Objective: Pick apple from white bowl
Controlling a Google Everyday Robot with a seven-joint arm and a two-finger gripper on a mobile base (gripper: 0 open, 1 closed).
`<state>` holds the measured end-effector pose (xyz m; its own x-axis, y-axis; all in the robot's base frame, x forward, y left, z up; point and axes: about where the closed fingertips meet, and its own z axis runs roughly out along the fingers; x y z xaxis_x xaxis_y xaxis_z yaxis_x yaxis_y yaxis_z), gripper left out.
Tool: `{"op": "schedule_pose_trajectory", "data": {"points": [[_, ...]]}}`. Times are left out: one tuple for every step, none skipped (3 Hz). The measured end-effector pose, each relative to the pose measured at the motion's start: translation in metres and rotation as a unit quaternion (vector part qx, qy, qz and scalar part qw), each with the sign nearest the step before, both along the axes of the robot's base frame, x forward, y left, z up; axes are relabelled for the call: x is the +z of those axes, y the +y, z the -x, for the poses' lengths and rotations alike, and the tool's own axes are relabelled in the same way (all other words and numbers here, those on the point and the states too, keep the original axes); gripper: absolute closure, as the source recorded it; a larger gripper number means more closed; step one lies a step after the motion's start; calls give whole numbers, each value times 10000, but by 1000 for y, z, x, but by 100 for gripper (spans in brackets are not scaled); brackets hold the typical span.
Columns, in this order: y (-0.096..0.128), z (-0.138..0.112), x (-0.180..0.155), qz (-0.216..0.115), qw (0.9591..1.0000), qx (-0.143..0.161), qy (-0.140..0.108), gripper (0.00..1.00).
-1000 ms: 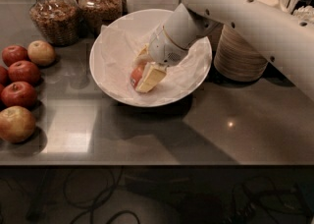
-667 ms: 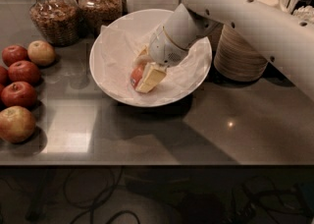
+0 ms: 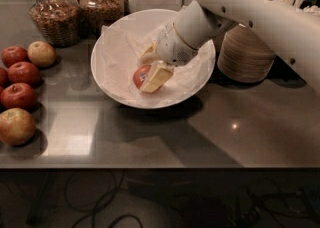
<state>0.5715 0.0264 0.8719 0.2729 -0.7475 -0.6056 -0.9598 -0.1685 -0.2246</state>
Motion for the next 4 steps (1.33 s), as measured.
{"op": "schedule_pose_trajectory", "data": {"points": [[1,16,32,-341,9990,150,-234,100],[4,34,63,-663,9960,310,-511,100],[4,48,85,-923,9924,390,-717,100],[-21,36,124,-1109,9881,168,-1050,100]]}}
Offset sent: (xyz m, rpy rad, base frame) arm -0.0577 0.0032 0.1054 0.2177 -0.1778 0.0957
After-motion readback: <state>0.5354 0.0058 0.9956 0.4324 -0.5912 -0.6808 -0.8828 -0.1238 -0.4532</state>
